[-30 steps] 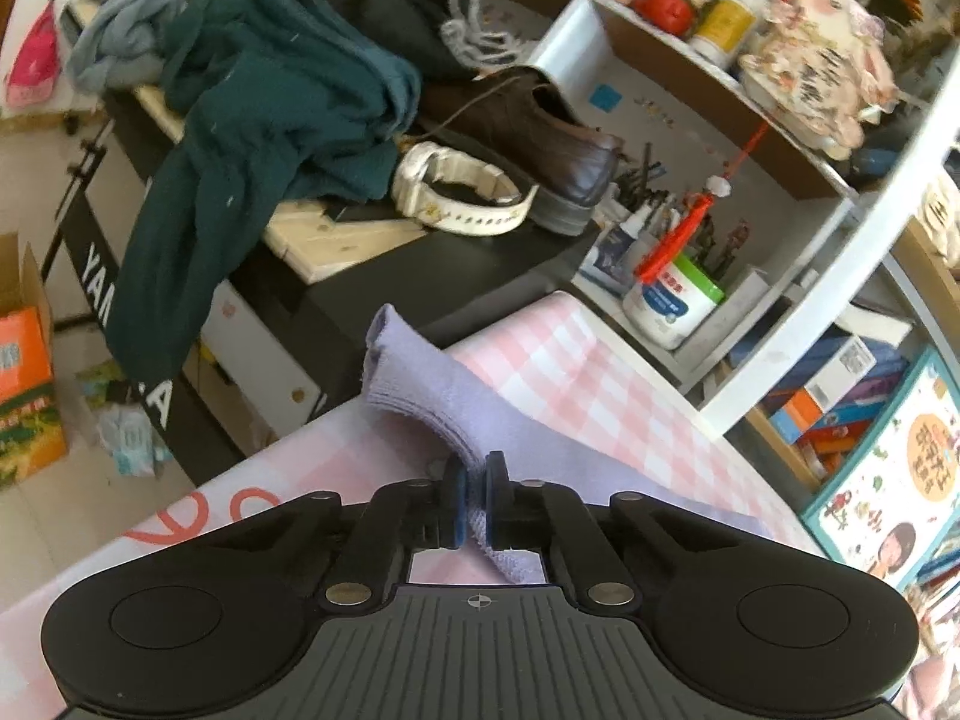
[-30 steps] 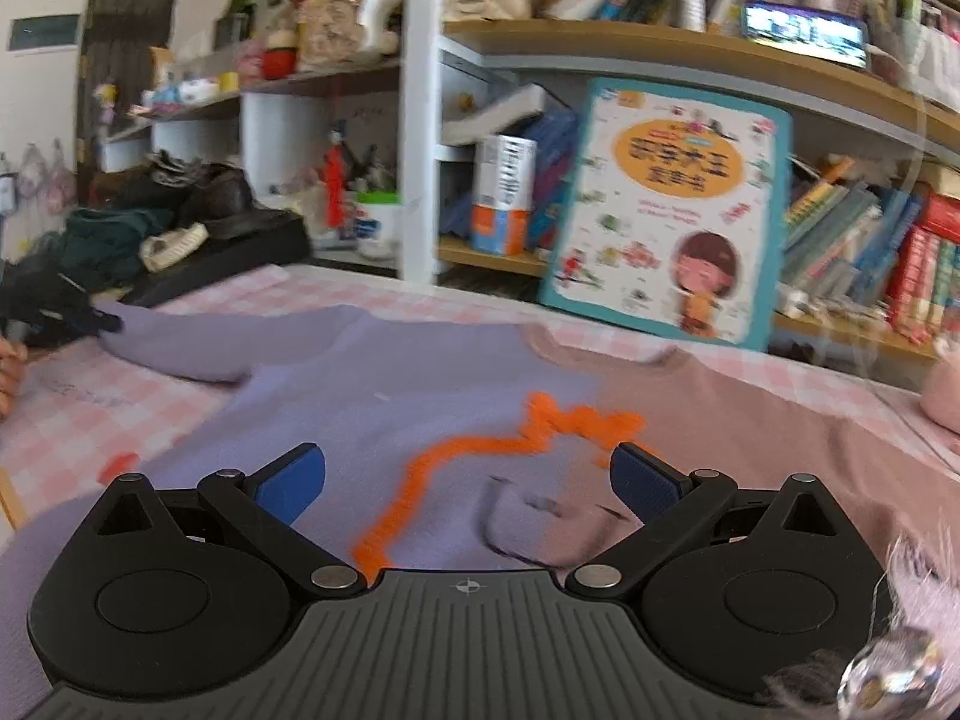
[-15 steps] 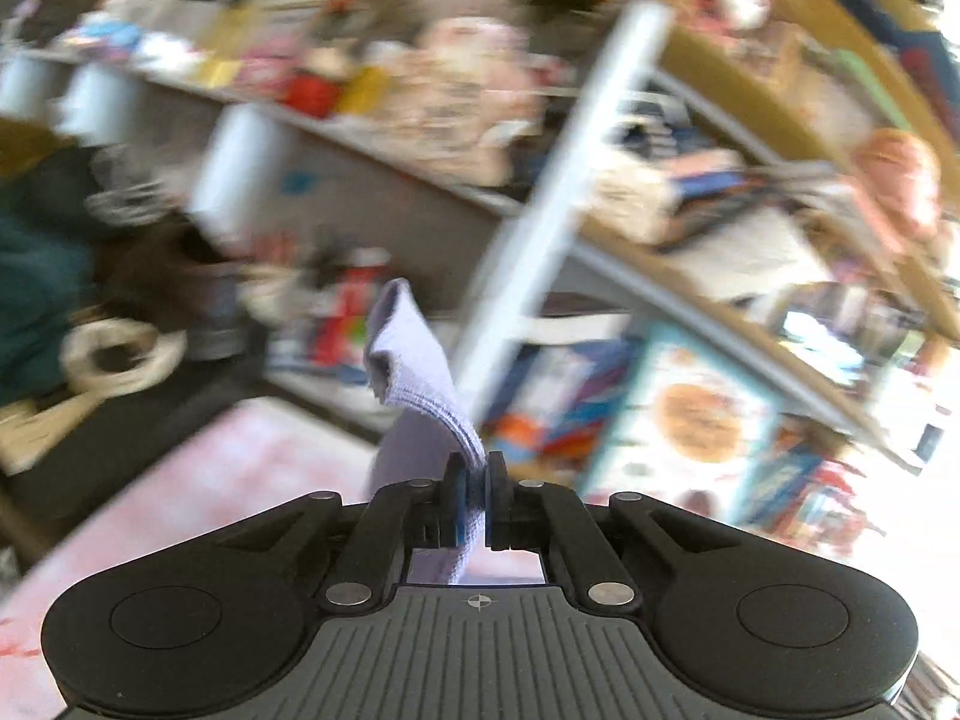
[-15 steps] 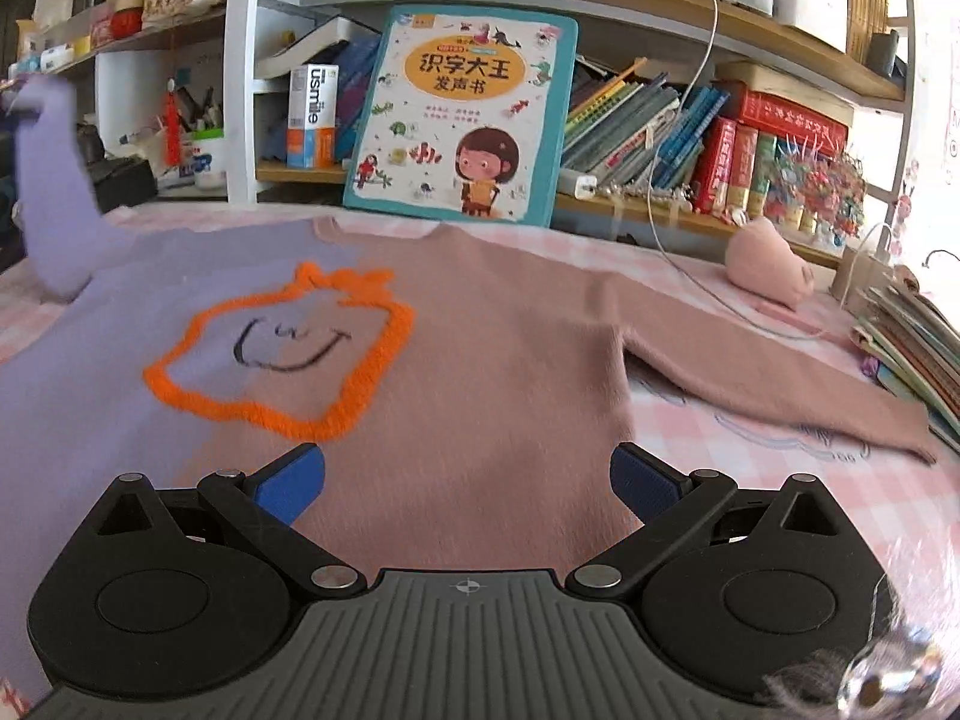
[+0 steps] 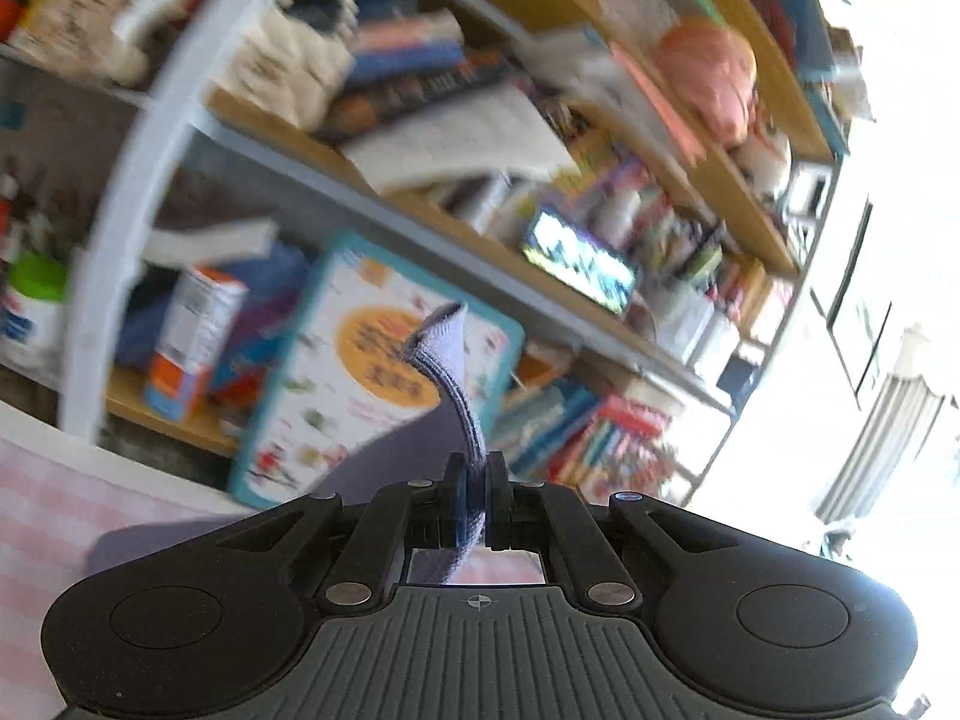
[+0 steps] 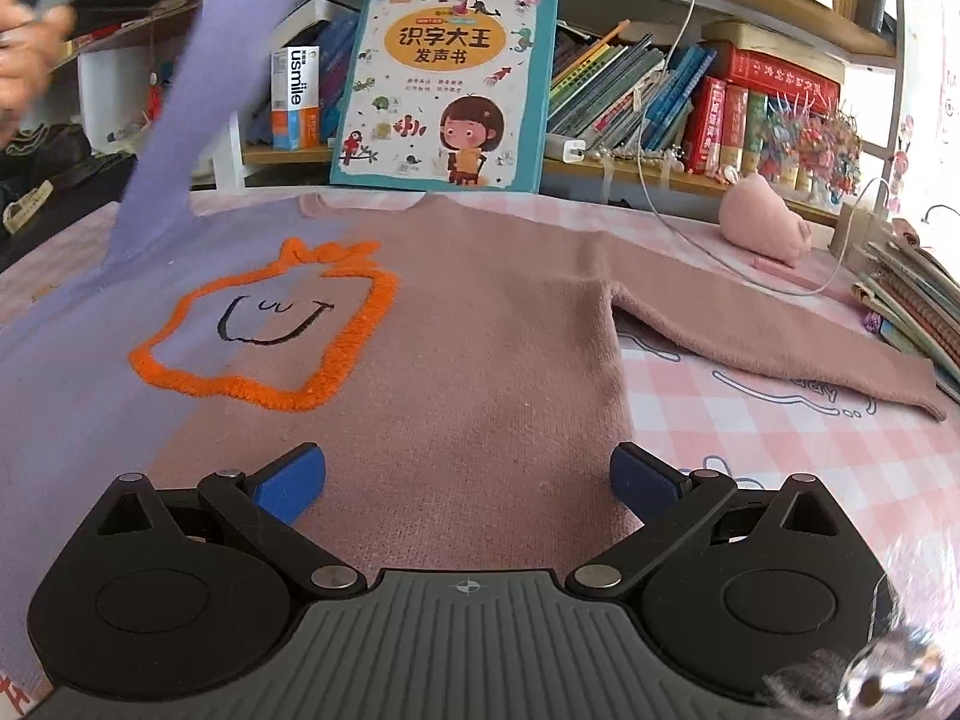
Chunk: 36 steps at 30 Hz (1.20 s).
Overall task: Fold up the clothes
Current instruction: 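Fold the lavender sleeve across the sweater body with the left tool and release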
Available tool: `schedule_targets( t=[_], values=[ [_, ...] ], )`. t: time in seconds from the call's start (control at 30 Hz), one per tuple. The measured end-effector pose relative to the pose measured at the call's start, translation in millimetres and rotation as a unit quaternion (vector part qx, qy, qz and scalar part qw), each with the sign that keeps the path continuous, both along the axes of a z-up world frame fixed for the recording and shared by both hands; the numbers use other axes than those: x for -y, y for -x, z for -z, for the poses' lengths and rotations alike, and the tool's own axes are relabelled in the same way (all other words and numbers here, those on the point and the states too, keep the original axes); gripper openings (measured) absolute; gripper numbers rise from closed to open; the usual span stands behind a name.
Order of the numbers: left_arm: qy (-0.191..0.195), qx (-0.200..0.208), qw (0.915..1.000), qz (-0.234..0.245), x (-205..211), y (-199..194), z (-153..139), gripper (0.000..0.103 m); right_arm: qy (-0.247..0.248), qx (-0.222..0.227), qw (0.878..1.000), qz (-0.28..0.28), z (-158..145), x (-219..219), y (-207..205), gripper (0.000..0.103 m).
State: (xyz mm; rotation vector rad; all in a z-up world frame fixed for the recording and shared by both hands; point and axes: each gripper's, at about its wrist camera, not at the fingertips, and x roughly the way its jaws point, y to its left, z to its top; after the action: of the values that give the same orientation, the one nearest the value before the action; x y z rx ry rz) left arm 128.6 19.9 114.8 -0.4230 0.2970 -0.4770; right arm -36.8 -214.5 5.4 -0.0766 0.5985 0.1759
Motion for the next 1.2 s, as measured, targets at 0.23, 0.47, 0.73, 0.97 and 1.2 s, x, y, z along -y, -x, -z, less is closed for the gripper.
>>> schedule_targets(
  t=[0.23,0.47,0.73,0.97,1.2],
  values=[
    [-0.026,-0.056,0.9972,0.041,54.5,-17.0,37.5,0.004,-0.003,-0.004,1.000,-0.001,0.0,0.4,-1.5,0.102],
    [-0.041,-0.100,0.9898,0.093,82.5,-10.1,60.3,0.035,-0.011,-0.008,1.000,-0.003,0.0,2.1,-2.3,0.102],
    [-0.078,-0.013,0.9928,0.090,44.7,49.7,28.5,0.076,-0.013,-0.009,1.000,-0.004,-0.2,2.7,-2.5,0.102],
    [-0.231,-0.024,0.9725,-0.021,-9.9,110.4,58.1,0.078,0.001,-0.008,1.000,-0.003,0.5,-1.3,-1.6,0.102],
    [-0.253,-0.096,0.9583,-0.091,-60.2,136.0,89.0,0.079,0.007,0.001,1.000,0.011,-0.5,-1.9,0.6,0.102]
  ],
)
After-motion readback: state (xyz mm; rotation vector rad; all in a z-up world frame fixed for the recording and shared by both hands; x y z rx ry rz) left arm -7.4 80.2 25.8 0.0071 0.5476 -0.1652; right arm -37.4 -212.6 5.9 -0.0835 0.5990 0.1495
